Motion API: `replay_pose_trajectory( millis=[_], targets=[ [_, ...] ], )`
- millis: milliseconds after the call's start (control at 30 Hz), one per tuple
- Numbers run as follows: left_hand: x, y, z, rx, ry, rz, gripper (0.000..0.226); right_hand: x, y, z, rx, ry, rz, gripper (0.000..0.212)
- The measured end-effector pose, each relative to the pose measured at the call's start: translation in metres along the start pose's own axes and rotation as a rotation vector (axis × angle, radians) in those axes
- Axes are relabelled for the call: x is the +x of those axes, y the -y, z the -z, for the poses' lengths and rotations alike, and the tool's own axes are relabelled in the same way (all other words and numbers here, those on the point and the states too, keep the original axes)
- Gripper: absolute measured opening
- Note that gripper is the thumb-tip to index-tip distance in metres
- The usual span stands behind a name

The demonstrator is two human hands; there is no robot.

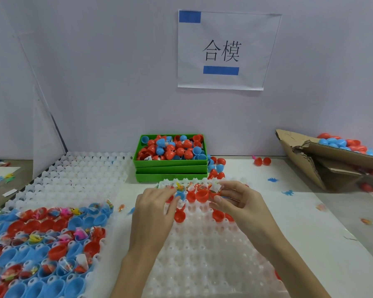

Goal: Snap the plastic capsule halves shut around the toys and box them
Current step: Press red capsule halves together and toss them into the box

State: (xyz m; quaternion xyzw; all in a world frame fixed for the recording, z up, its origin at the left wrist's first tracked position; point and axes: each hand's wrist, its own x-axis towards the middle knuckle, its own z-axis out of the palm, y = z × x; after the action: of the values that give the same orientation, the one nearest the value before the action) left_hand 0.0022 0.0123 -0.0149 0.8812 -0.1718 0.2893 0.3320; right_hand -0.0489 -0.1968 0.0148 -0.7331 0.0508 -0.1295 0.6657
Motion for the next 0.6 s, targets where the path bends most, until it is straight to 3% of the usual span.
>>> replay_pose_trajectory(
  millis=[100, 200, 600],
  targets=[
    [-0.001, -0.019, 0.003, -0.239, -0.139, -0.097, 0.026, -0.002, -0.003, -0.002, -0.015, 0.03, 0.035, 0.03],
    [-0.006, -0.037, 0.0, -0.436, -0.041, -0.186, 0.028, -0.005, -0.007, -0.005, -0.028, 0.085, 0.068, 0.029],
    [-0.008, -0.038, -0.008, -0.386, 0.0, -0.214, 0.019, -0.006, -0.011, -0.011, -0.101, 0.092, 0.181, 0.033]
  ],
)
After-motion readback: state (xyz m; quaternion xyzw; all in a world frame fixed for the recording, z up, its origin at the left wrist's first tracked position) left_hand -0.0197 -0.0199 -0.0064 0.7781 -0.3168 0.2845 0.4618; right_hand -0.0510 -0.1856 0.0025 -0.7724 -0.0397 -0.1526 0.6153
